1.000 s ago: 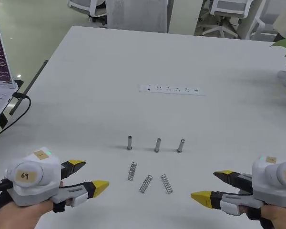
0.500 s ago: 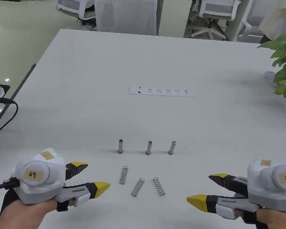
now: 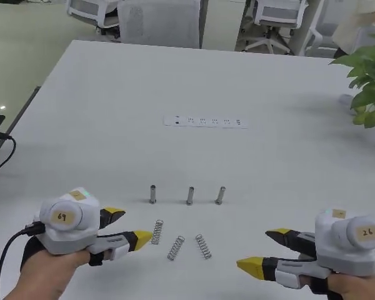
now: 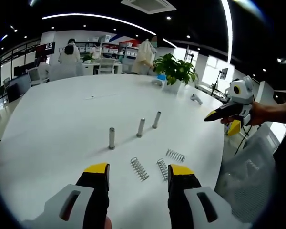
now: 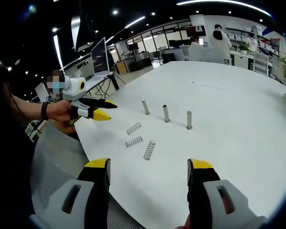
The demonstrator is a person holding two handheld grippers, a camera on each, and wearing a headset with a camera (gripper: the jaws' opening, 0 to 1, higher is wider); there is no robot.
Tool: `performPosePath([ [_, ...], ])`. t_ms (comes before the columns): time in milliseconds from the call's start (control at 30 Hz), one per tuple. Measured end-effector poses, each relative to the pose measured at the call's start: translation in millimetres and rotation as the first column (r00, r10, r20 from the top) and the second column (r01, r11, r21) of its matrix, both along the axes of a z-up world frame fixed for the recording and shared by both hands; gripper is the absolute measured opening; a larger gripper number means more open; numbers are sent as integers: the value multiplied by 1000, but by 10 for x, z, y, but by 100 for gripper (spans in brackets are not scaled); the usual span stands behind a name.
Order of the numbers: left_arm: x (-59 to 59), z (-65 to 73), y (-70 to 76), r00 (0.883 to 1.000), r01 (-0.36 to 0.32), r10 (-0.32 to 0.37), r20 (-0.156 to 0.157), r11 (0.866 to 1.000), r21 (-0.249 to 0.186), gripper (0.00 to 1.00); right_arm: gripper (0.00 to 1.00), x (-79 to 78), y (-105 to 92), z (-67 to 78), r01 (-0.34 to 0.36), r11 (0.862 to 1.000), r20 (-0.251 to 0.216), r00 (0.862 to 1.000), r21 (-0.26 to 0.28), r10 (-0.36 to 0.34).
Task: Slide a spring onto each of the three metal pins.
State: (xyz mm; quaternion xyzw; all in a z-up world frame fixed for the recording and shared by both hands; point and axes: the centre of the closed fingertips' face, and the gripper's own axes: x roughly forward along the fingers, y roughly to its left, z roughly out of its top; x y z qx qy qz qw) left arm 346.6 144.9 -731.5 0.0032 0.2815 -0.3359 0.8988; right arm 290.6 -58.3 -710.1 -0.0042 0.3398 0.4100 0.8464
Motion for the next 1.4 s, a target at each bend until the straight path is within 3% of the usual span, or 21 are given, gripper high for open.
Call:
performPosePath([
  [433, 160, -219, -187, 999, 4, -3, -42, 1000, 26, 41, 64, -24, -5, 15, 1, 1000, -2, 1000, 4, -1],
  [700, 236, -354, -227, 997, -15, 18, -79, 999, 45, 36, 64, -29, -43, -3, 10, 1000, -10, 1000, 4, -10],
  [1400, 185, -656, -393, 991, 28, -12, -130, 992, 125, 23, 63, -57, -68, -24, 20, 1000, -20, 1000, 10, -20],
])
